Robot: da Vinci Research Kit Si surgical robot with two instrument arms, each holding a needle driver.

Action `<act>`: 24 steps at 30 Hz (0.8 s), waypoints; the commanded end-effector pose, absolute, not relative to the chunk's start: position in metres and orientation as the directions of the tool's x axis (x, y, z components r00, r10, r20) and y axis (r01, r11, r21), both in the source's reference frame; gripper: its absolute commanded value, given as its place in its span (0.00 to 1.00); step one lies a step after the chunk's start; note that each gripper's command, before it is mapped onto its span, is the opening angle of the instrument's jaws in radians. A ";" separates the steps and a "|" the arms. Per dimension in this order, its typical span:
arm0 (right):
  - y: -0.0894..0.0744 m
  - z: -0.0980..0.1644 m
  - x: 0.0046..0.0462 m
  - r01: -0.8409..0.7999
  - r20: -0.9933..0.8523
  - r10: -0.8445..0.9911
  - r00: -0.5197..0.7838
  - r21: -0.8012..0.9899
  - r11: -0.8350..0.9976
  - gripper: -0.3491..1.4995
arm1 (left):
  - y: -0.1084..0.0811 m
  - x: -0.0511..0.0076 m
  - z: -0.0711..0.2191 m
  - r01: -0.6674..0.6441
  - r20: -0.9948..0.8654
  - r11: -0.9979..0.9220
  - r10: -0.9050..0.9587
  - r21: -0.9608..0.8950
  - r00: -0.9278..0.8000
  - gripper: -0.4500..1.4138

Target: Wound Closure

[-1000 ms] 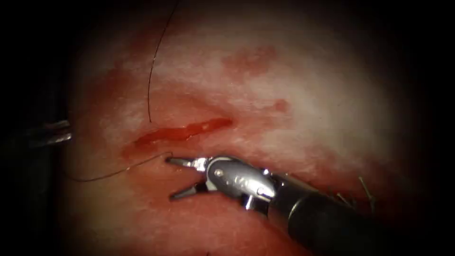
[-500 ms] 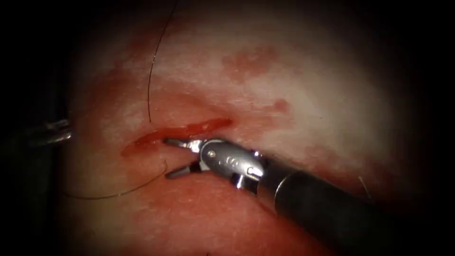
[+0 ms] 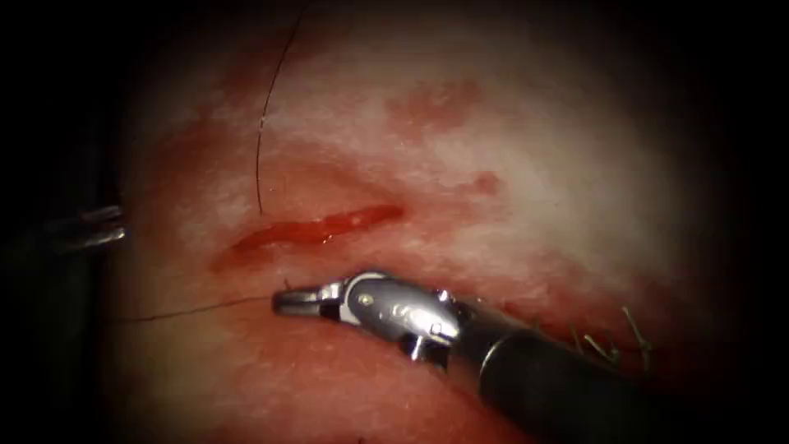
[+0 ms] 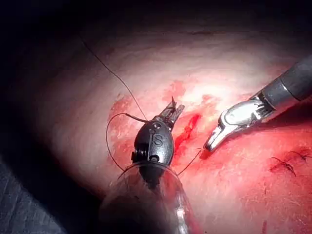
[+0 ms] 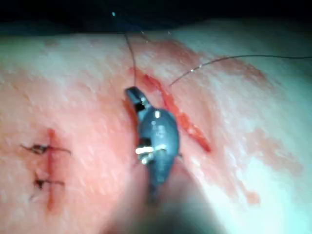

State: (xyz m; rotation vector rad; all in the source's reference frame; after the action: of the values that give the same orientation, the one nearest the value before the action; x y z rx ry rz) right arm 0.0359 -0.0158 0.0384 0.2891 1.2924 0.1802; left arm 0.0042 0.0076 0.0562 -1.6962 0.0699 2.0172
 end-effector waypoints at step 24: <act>-0.015 0.036 0.0353 -0.110 -0.950 0.192 0.245 0.170 0.979 0.89 | 0.008 0.0038 0.057 -0.398 -0.936 -0.876 0.337 -0.272 -0.101 0.00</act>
State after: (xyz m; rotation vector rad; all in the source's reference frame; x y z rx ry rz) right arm 0.0346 -0.0150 0.0356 0.0767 1.3078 0.2068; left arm 0.0044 0.0076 0.0563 -1.6953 0.0693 2.0213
